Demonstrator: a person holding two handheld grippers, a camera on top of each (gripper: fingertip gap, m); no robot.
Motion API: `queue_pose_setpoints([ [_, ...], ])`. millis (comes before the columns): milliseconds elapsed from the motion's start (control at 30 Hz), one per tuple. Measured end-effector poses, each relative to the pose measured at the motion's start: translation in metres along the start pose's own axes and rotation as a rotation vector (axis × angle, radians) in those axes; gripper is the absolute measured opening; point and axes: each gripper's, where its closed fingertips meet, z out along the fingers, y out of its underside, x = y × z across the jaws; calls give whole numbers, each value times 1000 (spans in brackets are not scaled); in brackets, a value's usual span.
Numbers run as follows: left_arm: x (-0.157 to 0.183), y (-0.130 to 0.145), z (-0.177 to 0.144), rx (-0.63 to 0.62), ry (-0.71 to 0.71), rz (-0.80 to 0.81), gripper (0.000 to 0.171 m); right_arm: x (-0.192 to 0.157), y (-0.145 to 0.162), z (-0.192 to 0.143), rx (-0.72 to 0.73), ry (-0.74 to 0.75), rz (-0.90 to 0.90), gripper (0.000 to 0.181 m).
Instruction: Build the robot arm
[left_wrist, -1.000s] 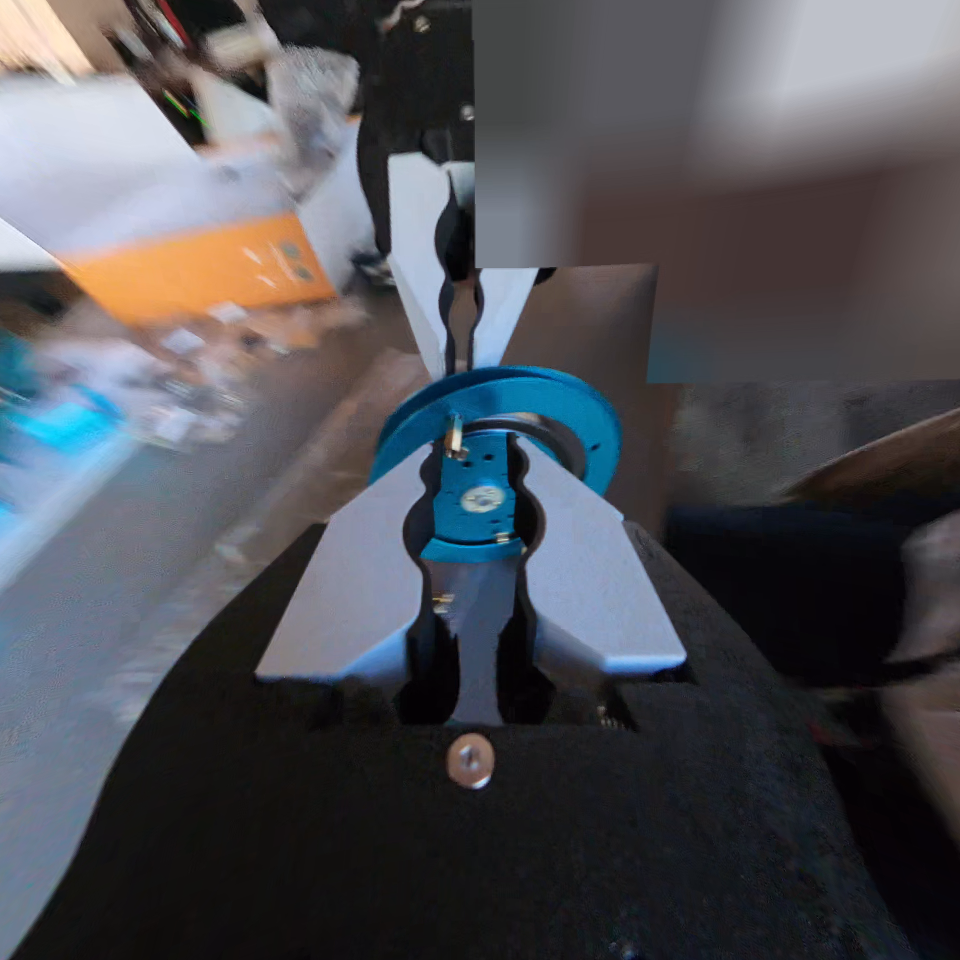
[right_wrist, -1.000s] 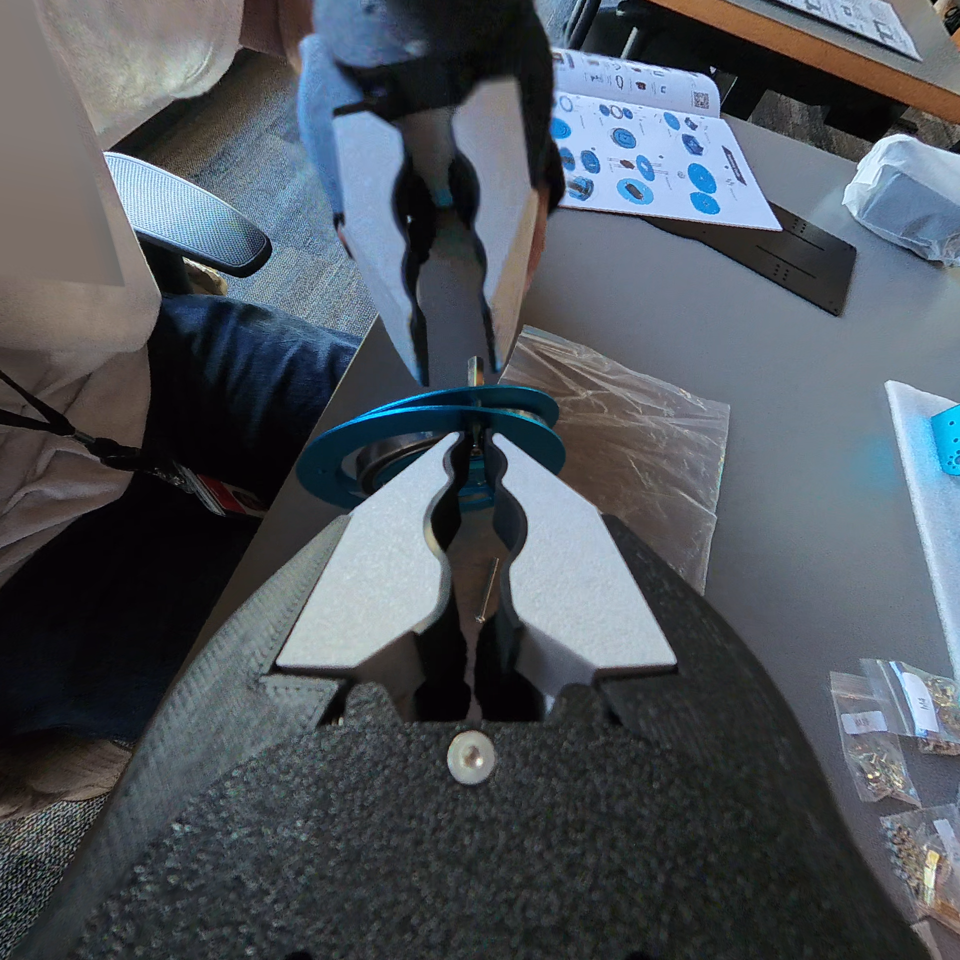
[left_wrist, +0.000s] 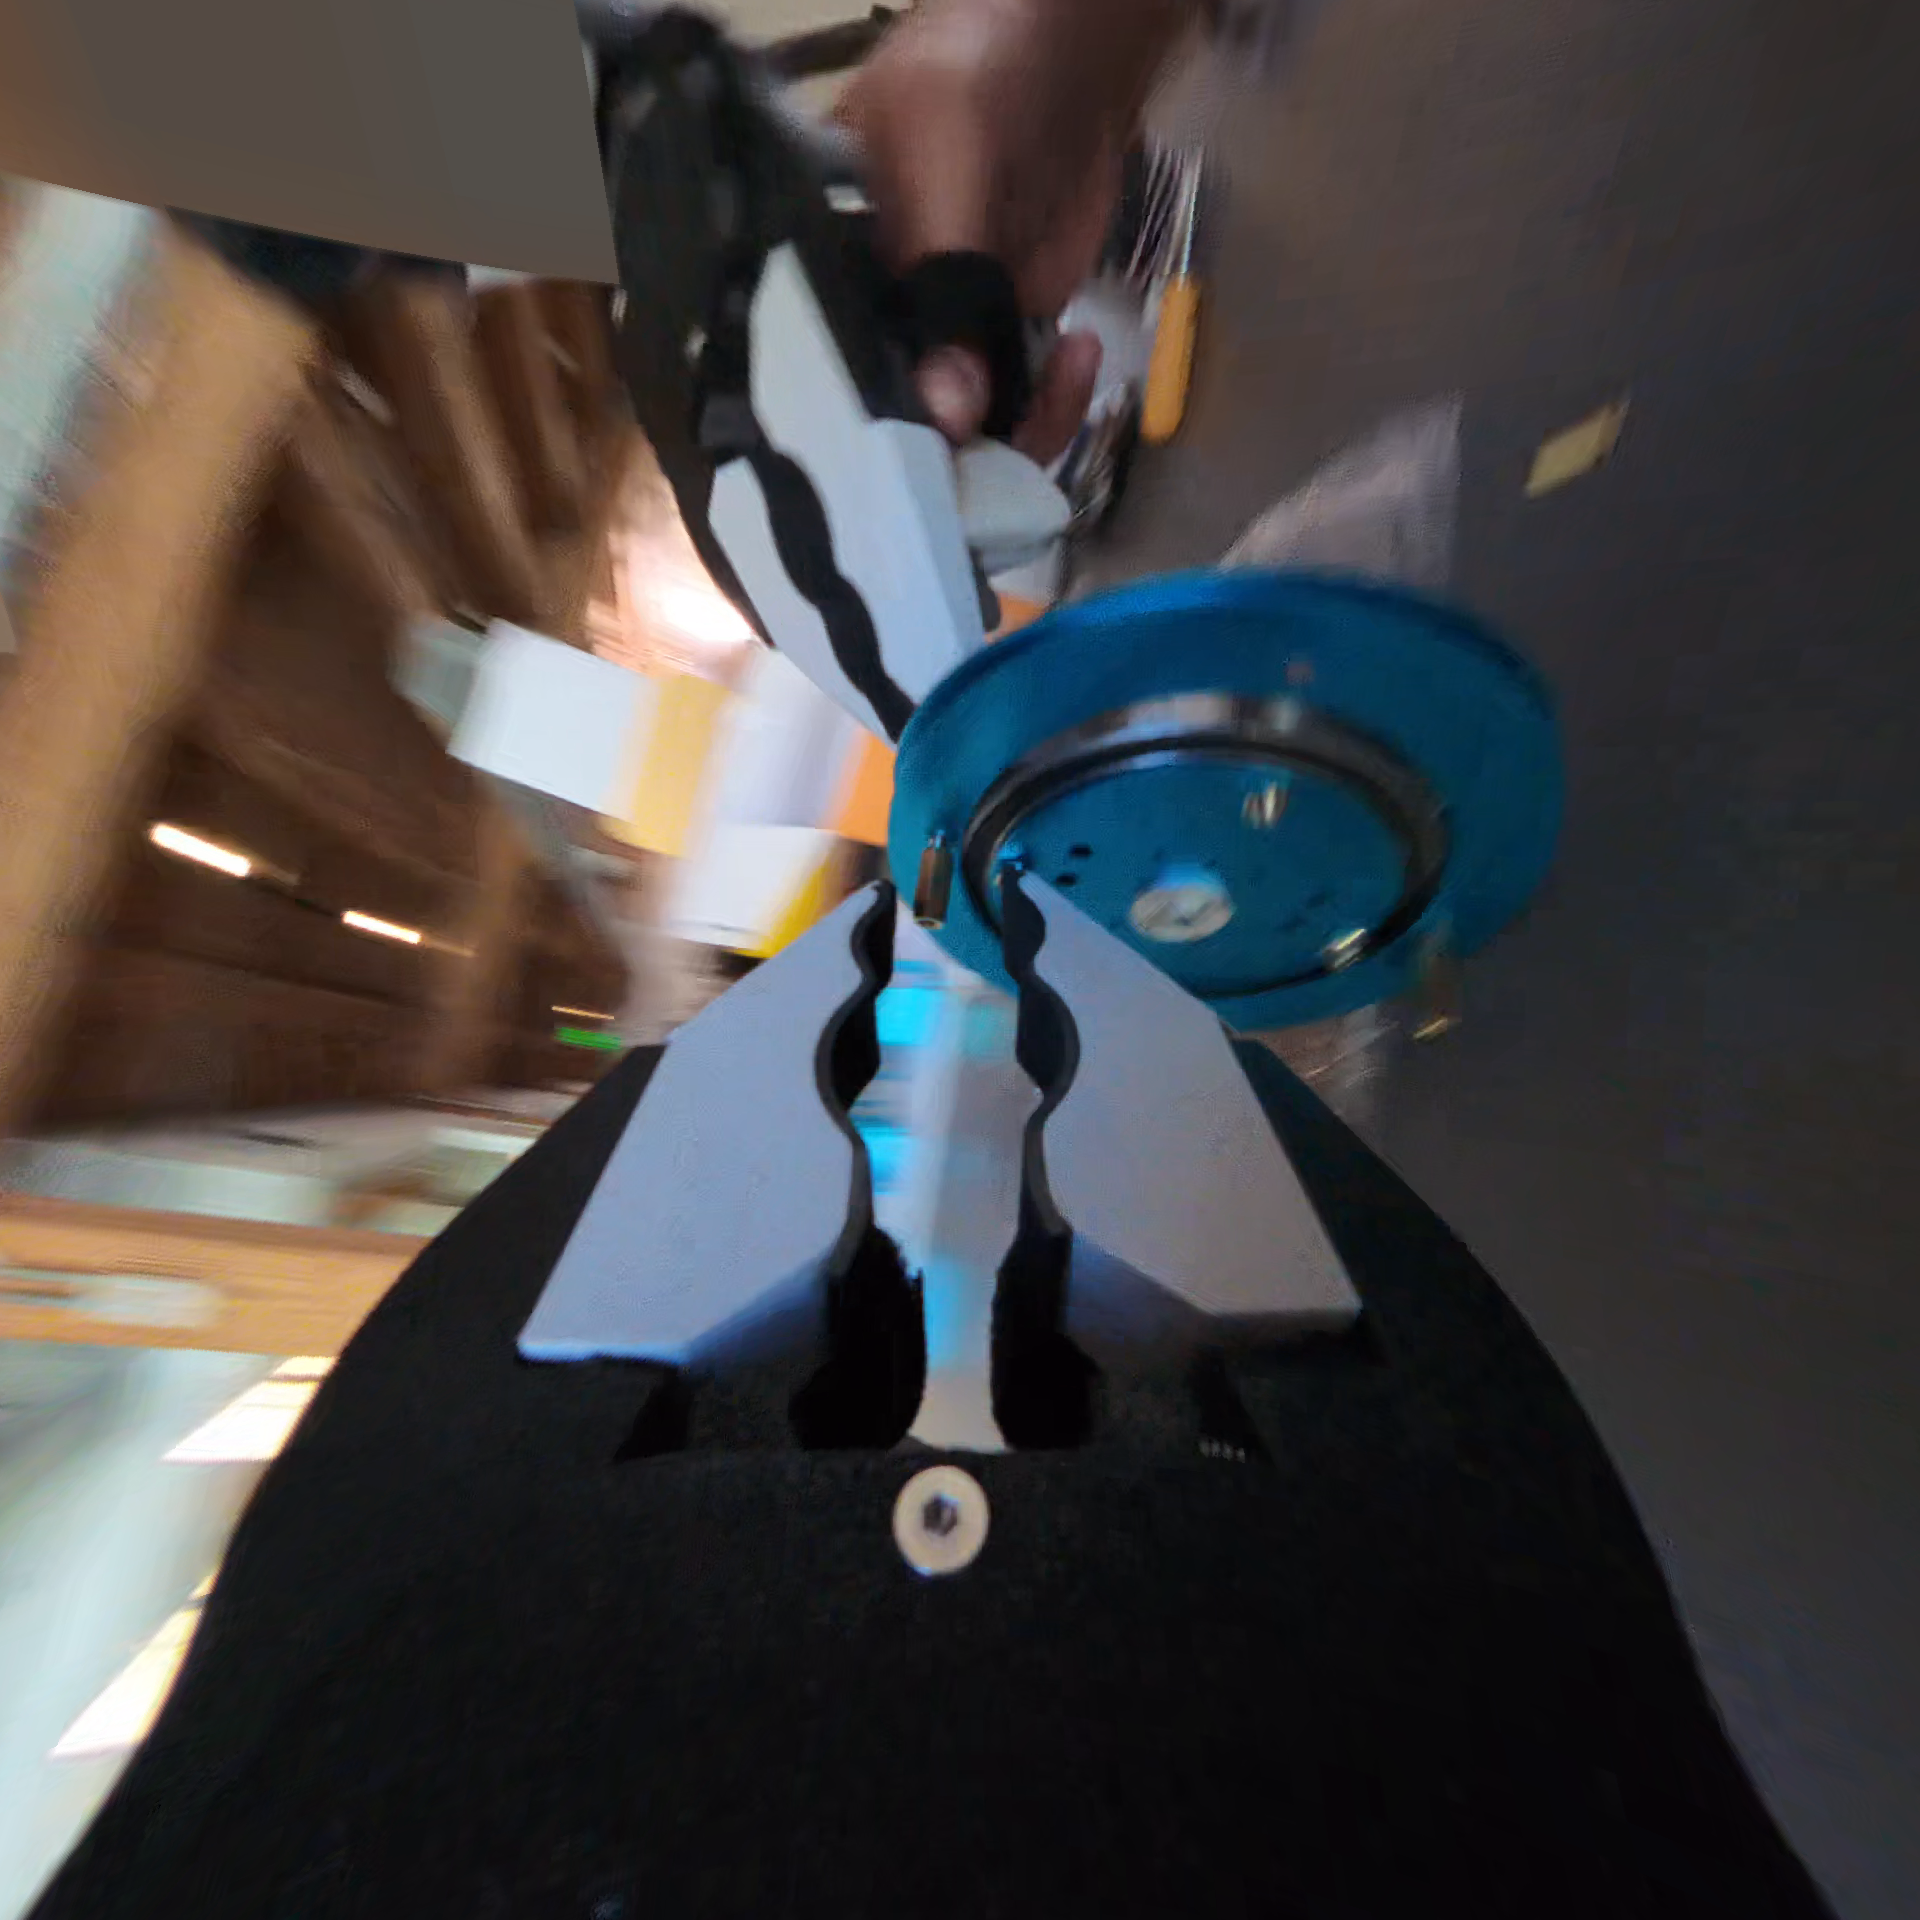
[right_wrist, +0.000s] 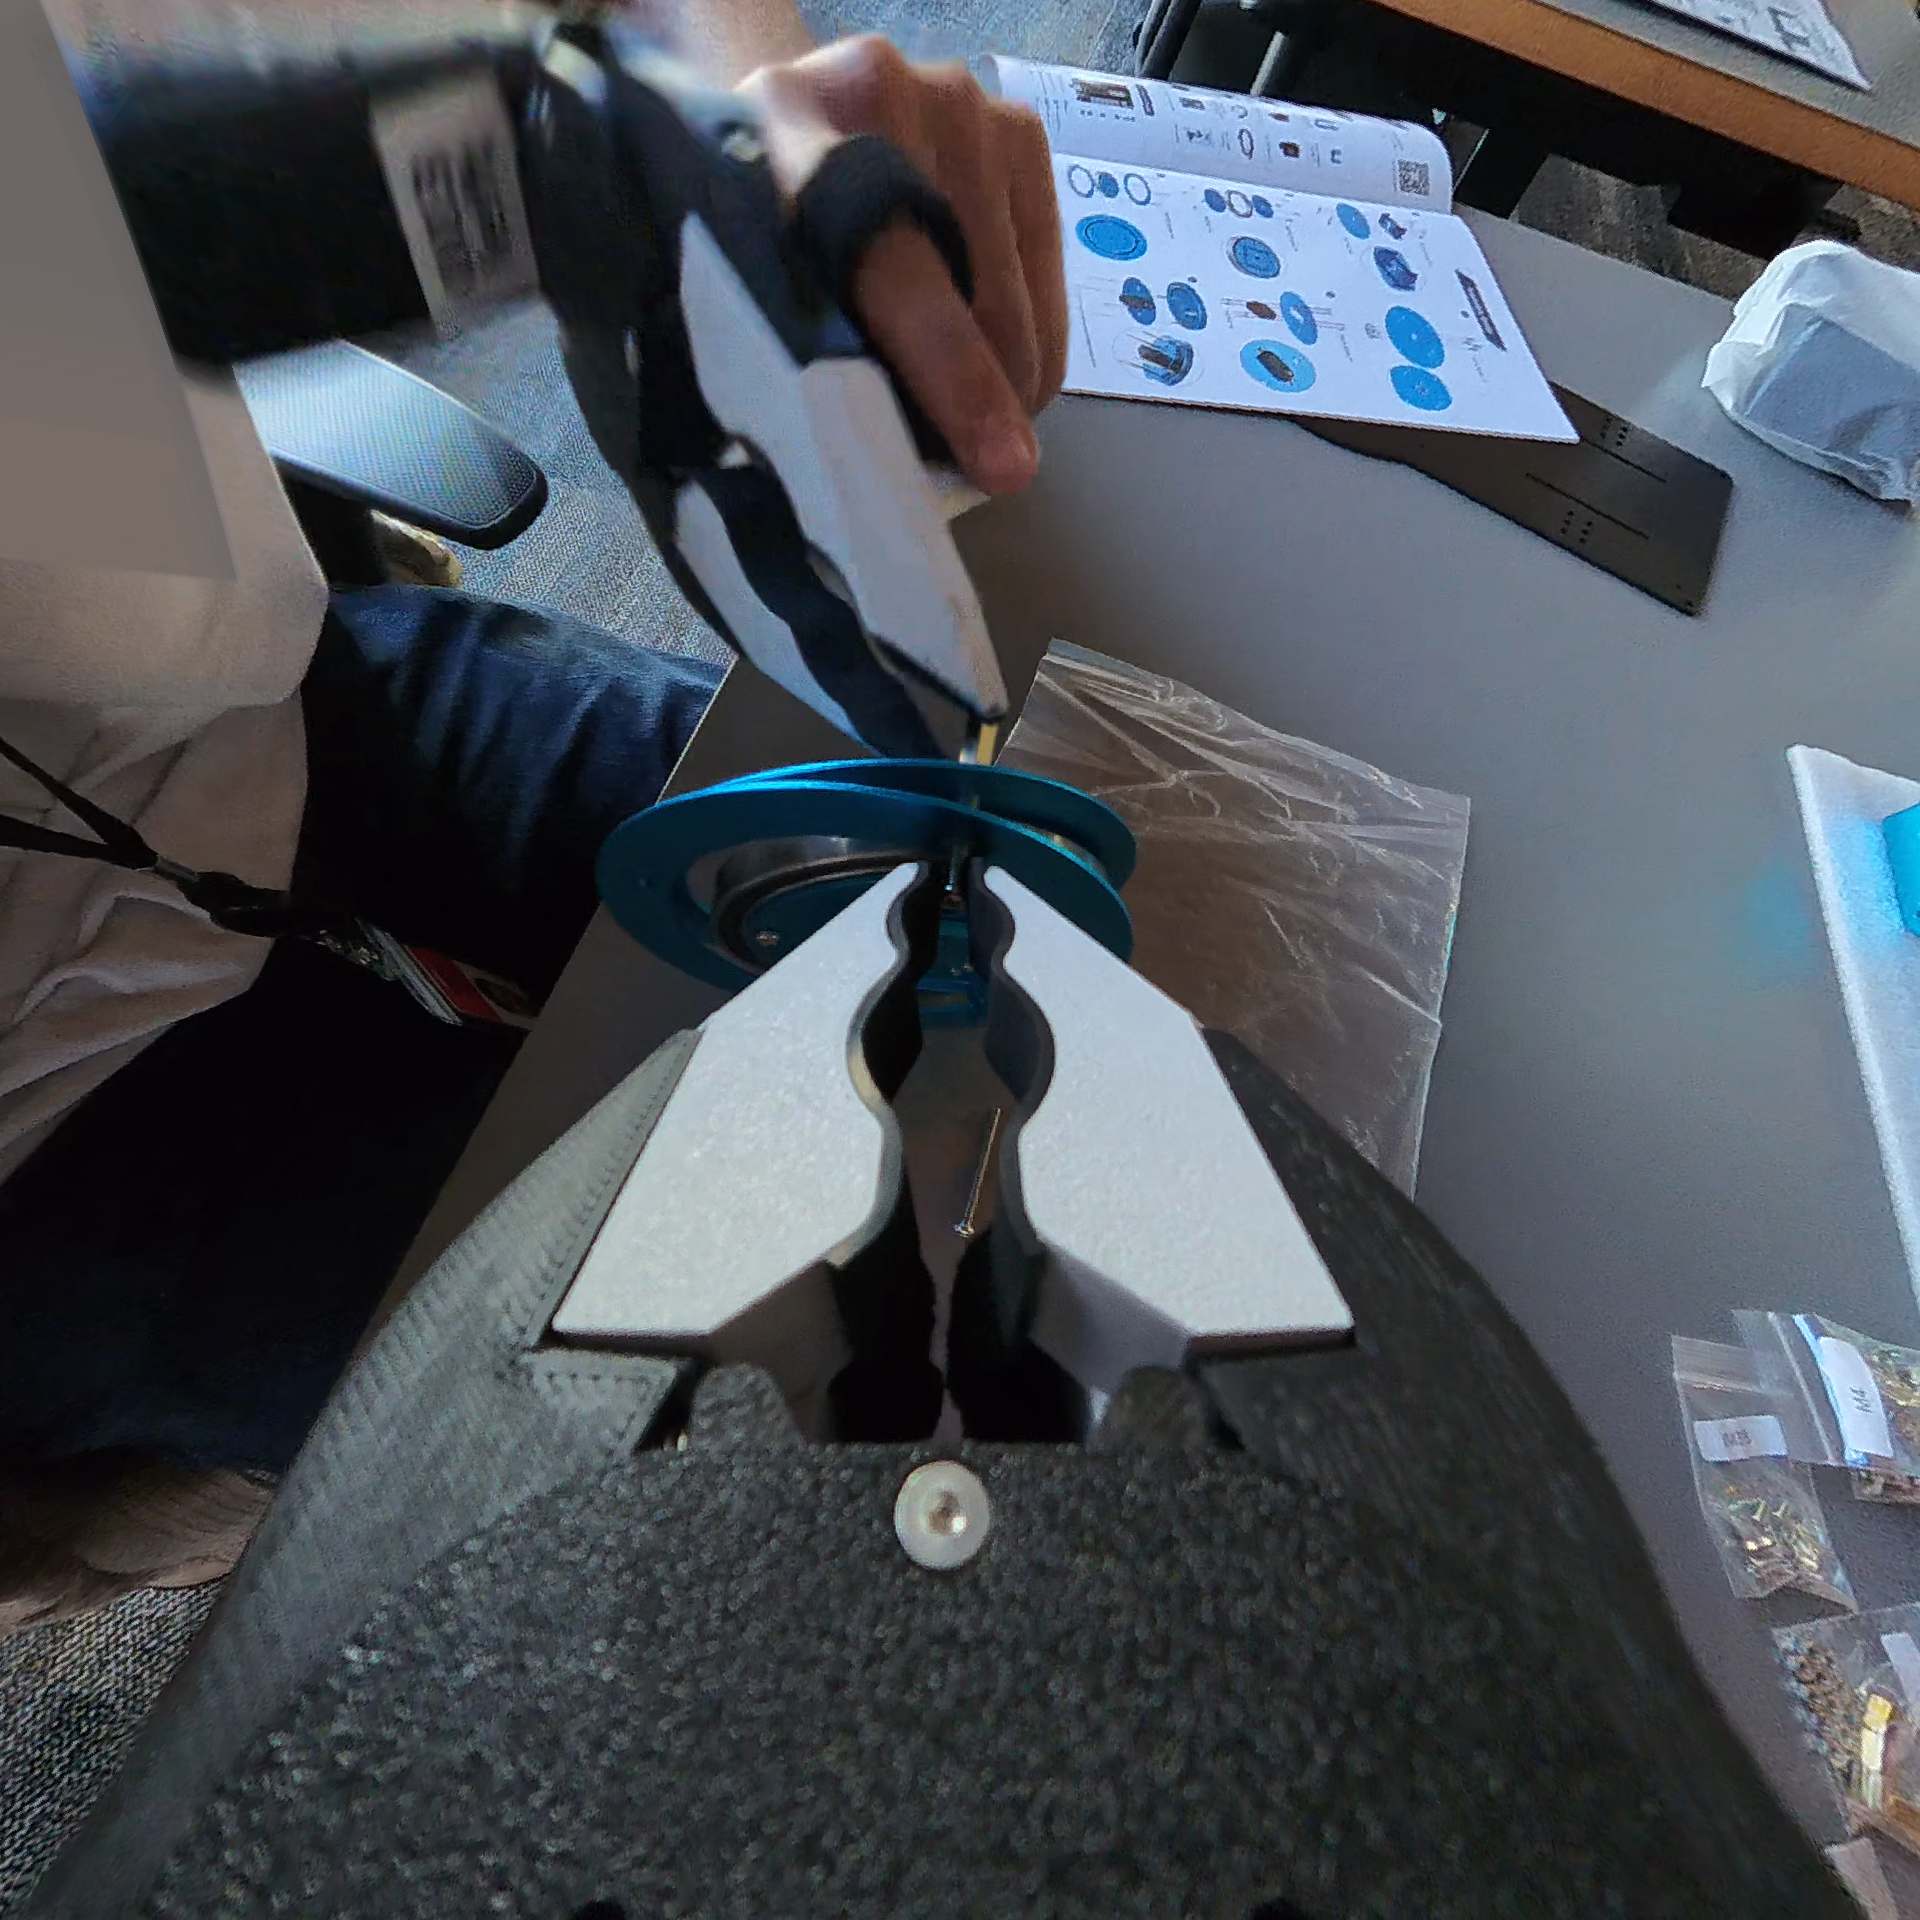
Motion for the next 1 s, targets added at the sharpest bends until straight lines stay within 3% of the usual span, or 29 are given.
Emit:
queue_pose_setpoints([
  [167, -9, -4, -7, 106, 377, -1120, 24, -2, -2, 2, 1, 1, -16, 3],
  [233, -12, -5, -7, 158, 509, -1392, 23, -3, -2, 2, -1, 3, -21, 3],
  [300, -10, -7, -6, 193, 601, -1508, 18, -2, -2, 2, -3, 7, -25, 3],
  [400, -8, -8, -4, 215, 652, -1568, 5, -3, -2, 2, -3, 1, -24, 3],
  [500, -8, -11, -5, 246, 666, -1541, 4, -4, -3, 2, -3, 2, -26, 3],
  [567, -6, -15, -7, 256, 623, -1386, 2, -4, -3, 1, 3, -10, -14, 3],
  [700, -6, -18, -7, 202, 426, -866, 0, -5, -4, 3, 19, -30, 8, 3],
  [767, -6, -18, -7, 171, 378, -703, 0, -6, -4, 3, 23, -34, 3, 3],
  [833, -8, -18, -6, 164, 399, -756, 1, -7, -4, 3, 21, -31, -8, 3],
  [933, -9, -12, -7, 161, 523, -1004, 21, -8, -5, 4, 23, -38, -10, 4],
  [1000, -7, -9, -8, 156, 630, -1150, 23, -9, -5, 3, 25, -41, -7, 3],
])
